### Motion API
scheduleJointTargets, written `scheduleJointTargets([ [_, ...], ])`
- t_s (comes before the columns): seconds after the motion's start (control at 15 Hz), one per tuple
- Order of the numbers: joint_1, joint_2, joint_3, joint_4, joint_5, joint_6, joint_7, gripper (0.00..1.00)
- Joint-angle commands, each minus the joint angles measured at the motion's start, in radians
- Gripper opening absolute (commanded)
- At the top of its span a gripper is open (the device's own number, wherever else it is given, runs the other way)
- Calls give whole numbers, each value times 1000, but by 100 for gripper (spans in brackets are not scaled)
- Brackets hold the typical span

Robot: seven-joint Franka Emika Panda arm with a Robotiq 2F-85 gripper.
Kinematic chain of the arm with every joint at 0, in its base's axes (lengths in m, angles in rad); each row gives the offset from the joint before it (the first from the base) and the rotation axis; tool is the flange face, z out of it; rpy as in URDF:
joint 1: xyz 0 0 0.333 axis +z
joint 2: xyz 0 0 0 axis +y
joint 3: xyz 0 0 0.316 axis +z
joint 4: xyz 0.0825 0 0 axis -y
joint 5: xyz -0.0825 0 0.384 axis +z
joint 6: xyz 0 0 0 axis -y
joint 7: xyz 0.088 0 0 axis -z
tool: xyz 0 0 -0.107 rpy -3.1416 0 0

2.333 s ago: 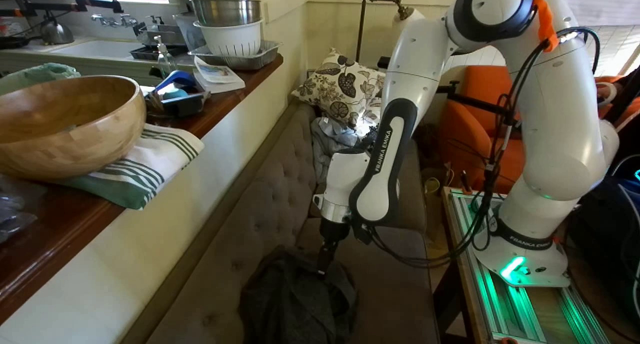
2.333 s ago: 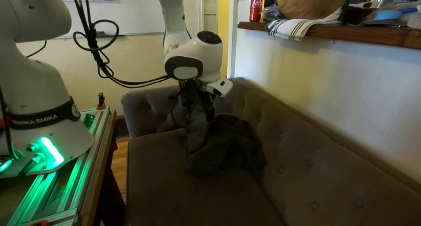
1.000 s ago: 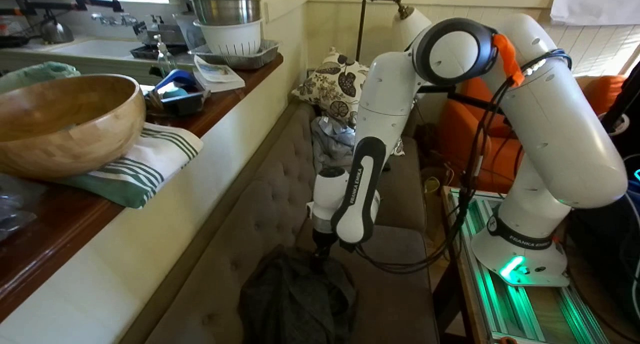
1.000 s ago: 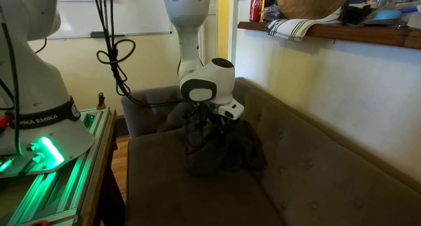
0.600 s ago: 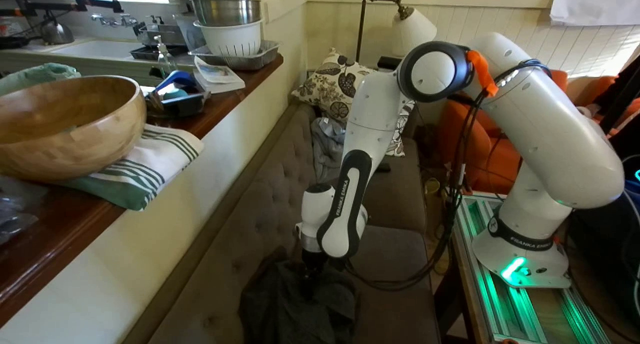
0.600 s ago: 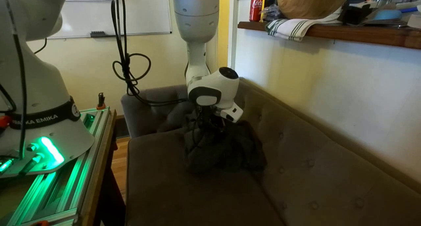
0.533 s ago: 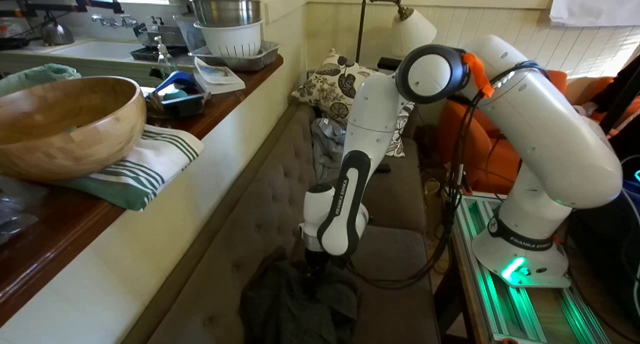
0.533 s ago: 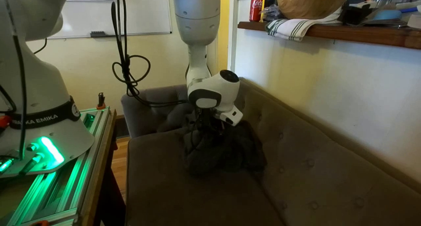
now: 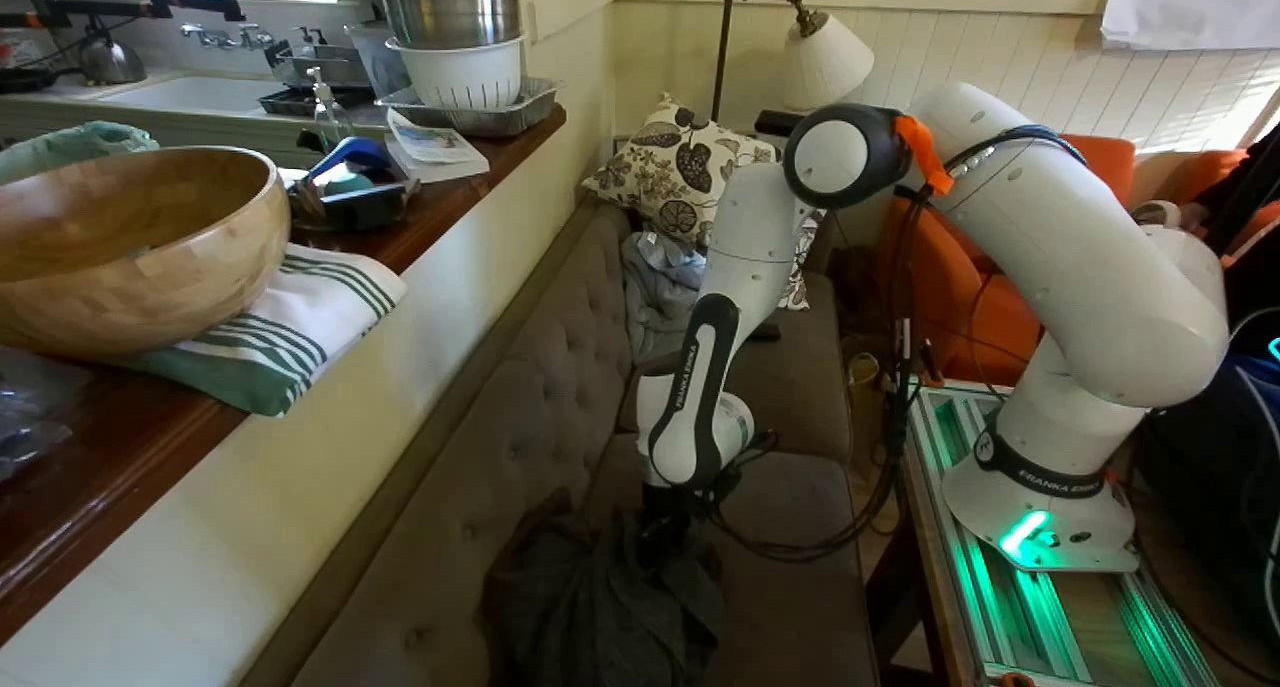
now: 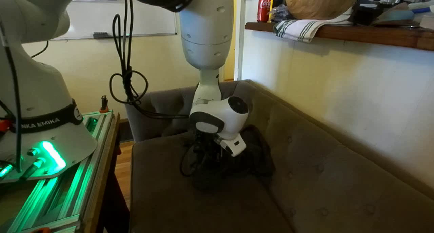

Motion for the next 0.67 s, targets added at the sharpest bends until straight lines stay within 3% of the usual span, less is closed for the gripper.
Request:
scheduleJointTargets([
  [0.0, -86, 26, 65, -6, 59, 49, -47, 44],
  [0.27, -258, 41, 179, -63, 61, 142, -83, 16],
  [0.4, -390, 56, 267, -118, 27, 219, -108, 2],
  [0.6, -598, 11, 368, -285, 20, 403, -168, 0],
])
